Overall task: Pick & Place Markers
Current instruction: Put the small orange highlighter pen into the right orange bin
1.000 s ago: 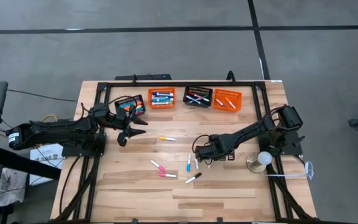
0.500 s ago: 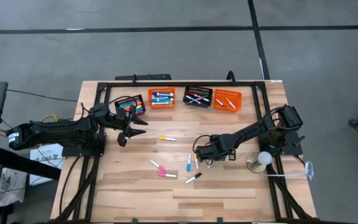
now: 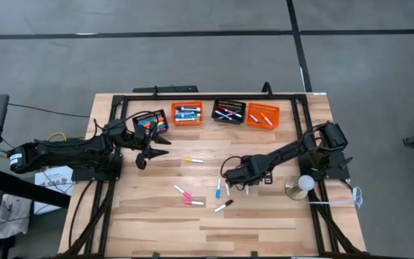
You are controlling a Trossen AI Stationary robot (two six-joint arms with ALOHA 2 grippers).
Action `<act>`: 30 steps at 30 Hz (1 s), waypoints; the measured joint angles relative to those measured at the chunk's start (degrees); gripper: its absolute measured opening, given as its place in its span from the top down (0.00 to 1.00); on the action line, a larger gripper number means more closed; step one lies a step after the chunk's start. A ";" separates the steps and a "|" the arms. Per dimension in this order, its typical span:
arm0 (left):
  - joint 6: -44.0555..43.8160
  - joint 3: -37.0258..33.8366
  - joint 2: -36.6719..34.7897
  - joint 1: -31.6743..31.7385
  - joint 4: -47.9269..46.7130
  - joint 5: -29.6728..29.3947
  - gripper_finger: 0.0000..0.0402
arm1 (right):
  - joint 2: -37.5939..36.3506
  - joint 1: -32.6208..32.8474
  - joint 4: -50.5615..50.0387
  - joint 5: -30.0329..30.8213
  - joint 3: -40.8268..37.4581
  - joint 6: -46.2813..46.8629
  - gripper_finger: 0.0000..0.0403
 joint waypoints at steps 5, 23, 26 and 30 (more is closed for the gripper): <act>0.00 0.01 0.00 0.00 0.00 0.00 0.56 | -0.65 -1.29 -0.06 0.00 0.98 -4.63 0.89; -0.02 0.04 0.00 0.00 0.02 0.00 0.56 | -28.17 -12.33 0.81 0.37 1.22 -34.68 0.90; -0.02 0.04 0.00 0.00 0.04 -0.02 0.56 | -33.88 -14.37 3.12 0.04 1.22 -39.99 0.91; -0.02 0.04 0.00 0.00 0.04 0.00 0.56 | -40.89 -16.77 7.70 -2.15 1.26 -46.74 0.89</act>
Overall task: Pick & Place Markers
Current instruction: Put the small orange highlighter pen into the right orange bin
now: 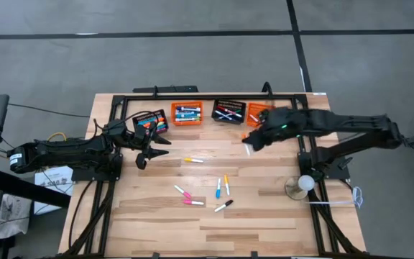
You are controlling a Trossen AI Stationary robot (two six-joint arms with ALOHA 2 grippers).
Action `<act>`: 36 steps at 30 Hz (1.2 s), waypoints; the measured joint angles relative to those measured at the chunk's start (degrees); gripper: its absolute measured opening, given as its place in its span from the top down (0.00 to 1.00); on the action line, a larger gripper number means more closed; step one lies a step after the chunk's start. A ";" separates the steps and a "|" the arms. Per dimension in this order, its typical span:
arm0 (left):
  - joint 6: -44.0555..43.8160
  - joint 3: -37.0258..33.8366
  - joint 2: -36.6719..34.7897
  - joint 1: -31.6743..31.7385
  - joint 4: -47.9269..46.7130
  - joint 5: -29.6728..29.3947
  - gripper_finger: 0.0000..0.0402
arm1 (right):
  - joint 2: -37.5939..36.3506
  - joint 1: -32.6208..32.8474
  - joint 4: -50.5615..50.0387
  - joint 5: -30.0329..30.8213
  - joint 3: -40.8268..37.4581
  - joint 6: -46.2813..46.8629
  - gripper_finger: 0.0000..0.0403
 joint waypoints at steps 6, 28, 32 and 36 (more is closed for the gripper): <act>0.00 0.00 0.00 0.00 0.00 0.00 0.56 | -8.01 -2.84 4.83 -0.62 0.02 -5.20 0.89; -0.31 0.02 0.00 0.00 1.06 -0.02 0.56 | -10.86 -5.15 -3.45 4.04 0.04 -8.04 0.89; -0.44 0.02 0.00 -0.02 1.15 -0.02 0.56 | -6.42 -7.09 -10.30 11.50 0.04 -10.28 0.90; -0.44 0.02 0.00 -0.01 1.27 -0.02 0.56 | -1.40 -10.59 -13.82 18.03 0.04 -13.88 0.89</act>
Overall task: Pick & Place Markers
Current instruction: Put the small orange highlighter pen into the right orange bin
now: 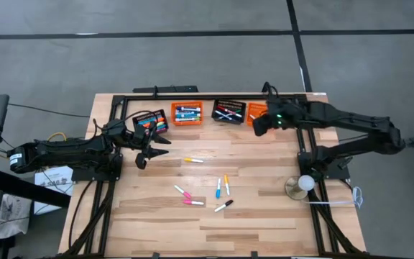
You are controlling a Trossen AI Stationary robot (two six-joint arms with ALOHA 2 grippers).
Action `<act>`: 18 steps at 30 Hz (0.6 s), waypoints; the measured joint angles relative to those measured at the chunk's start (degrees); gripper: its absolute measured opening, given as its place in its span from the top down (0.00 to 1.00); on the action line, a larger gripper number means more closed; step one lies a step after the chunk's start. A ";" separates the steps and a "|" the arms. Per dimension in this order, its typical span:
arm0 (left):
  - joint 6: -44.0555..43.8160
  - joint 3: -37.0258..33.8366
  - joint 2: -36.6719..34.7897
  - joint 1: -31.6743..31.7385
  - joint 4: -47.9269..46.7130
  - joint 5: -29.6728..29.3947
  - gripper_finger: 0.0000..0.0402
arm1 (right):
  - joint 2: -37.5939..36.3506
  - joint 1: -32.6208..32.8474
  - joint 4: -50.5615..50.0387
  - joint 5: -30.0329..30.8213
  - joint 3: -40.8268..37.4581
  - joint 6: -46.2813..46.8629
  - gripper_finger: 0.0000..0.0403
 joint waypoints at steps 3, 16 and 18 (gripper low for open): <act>0.00 0.00 0.01 -0.01 0.02 0.00 0.56 | 3.84 -3.42 -1.17 3.58 0.00 -5.95 0.89; 0.00 0.00 0.02 0.00 0.11 0.00 0.56 | 19.92 -21.29 -0.66 -0.15 0.00 -33.60 0.88; 0.00 0.00 0.02 0.00 0.14 0.00 0.56 | 21.77 -23.12 -0.02 -0.47 0.00 -36.30 0.88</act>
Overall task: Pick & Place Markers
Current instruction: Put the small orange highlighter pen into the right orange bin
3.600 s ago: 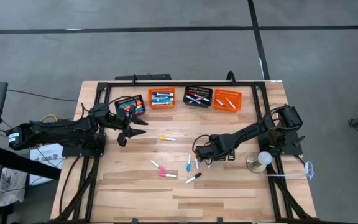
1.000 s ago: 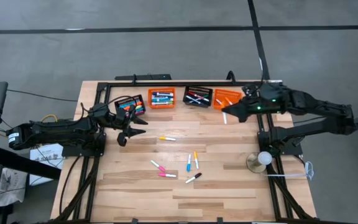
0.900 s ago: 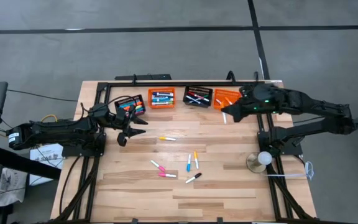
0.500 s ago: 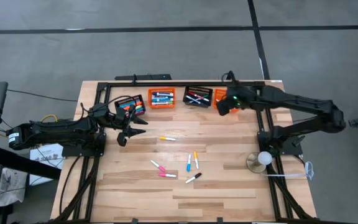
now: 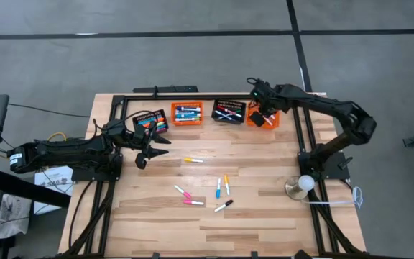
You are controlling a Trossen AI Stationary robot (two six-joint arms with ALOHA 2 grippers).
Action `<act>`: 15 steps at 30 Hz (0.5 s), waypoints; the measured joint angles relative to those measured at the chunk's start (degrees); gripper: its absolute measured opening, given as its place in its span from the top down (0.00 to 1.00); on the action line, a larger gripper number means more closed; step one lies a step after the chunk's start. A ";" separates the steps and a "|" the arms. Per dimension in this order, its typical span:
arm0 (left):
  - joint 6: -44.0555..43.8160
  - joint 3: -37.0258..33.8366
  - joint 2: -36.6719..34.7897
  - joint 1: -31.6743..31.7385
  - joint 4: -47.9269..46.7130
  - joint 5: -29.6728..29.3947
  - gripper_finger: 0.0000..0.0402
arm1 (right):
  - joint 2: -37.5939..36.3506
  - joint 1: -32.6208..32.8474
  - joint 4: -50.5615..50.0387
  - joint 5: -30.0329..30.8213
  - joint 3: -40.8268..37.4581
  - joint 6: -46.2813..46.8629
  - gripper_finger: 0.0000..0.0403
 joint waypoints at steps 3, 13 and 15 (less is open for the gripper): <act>0.00 0.00 0.00 0.01 0.02 -0.02 0.56 | 2.29 -1.84 1.05 -0.04 0.00 -3.16 0.88; -0.09 0.00 0.00 -0.02 0.07 -6.40 0.56 | 9.66 -3.64 4.45 -0.28 0.00 -9.68 0.88; -0.94 0.00 0.00 -0.02 0.08 -7.04 0.56 | 10.71 -3.64 4.51 -0.28 0.00 -11.07 0.88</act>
